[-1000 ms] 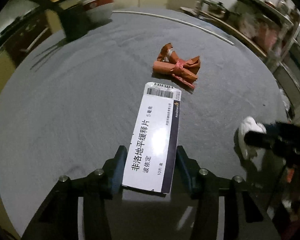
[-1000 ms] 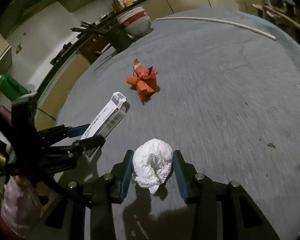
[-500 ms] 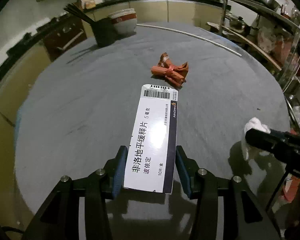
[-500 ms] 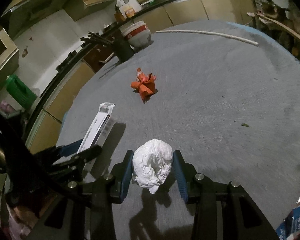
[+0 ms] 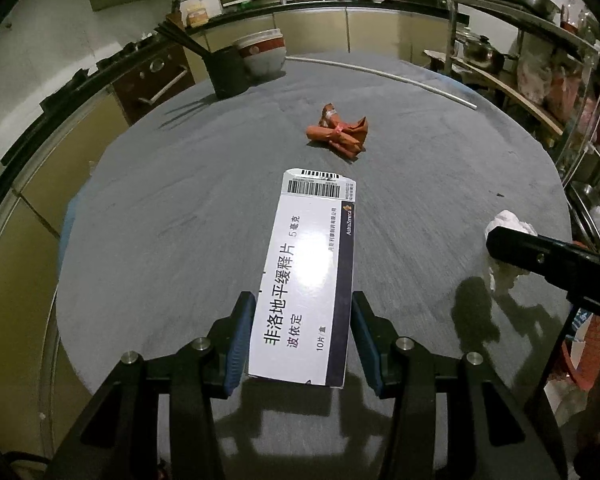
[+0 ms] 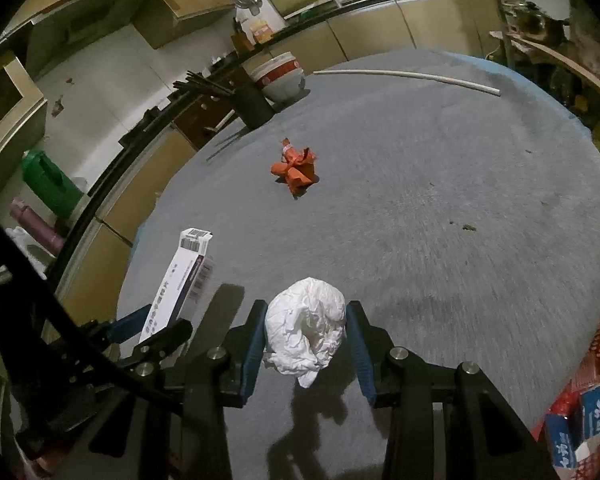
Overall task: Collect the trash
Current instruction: 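Lift the medicine box and tissue and turn both tools toward the red basket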
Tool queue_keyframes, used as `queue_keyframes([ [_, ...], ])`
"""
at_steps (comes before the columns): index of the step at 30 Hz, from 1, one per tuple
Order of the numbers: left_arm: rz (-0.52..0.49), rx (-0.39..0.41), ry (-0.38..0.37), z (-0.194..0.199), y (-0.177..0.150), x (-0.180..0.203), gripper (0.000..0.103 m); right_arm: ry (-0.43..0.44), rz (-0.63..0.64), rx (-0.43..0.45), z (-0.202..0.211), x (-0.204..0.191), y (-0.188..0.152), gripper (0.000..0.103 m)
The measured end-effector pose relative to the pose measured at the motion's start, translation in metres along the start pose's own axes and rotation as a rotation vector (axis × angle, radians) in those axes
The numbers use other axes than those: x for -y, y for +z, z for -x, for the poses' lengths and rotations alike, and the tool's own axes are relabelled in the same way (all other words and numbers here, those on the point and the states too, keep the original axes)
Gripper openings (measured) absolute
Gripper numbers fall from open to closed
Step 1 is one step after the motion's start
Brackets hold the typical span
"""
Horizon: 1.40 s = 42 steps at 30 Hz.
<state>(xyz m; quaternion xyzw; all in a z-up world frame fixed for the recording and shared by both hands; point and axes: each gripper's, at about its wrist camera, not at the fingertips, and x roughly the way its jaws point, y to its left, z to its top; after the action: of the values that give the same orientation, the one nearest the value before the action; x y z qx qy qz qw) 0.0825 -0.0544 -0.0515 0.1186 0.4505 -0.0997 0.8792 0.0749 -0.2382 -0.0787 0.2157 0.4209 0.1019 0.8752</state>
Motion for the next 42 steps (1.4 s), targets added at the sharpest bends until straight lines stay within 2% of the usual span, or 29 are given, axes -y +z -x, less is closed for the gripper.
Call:
queue_keyframes([
  [21, 0.031, 0.048, 0.033, 0.038, -0.018, 0.003, 0.050, 0.018, 0.021, 0.028, 0.026, -0.011, -0.018, 0.042],
  [42, -0.065, 0.125, 0.032, 0.082, -0.029, 0.066, 0.050, 0.023, -0.036, 0.090, 0.083, 0.025, -0.047, 0.042],
])
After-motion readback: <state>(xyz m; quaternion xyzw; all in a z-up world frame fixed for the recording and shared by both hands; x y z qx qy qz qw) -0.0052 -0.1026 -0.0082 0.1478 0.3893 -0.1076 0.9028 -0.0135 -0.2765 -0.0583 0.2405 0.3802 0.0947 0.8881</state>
